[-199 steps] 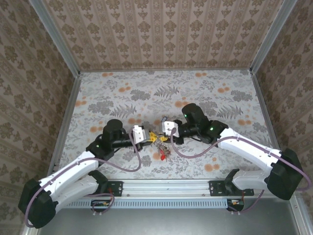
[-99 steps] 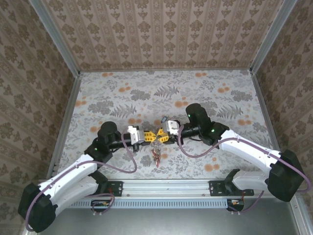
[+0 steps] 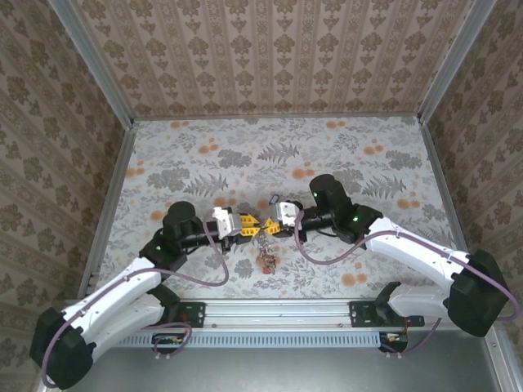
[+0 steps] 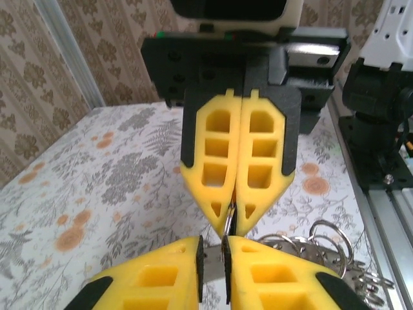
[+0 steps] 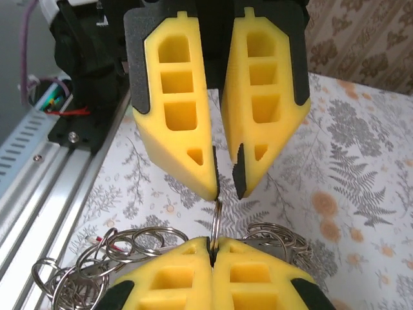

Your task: Put the keys on the keyring

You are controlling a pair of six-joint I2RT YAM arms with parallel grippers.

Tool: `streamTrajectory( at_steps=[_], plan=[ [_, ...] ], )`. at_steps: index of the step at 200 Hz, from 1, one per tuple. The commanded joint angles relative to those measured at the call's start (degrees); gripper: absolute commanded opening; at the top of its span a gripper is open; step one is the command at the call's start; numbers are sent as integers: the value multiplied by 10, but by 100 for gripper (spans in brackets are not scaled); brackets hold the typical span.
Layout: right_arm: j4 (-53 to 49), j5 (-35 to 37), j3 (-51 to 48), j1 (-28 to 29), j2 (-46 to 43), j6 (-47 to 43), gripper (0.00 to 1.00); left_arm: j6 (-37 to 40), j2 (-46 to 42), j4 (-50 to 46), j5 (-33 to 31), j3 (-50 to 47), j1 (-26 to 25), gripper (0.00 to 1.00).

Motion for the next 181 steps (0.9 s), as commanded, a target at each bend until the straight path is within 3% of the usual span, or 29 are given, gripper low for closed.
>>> streamTrajectory(
  at_steps=[1,102,149,181],
  plan=[
    [-50,43,45,14,9,-34,0,29,-2,-55,-22,21,0,16],
    [-67,75,69,25,36,-31,0,29,57,-61,32,55,-4,21],
    [-57,78,42,16,30,-32,0,39,31,-81,23,32,5,23],
    [-55,74,39,15,31,-31,0,39,19,-83,40,25,4,30]
  ],
)
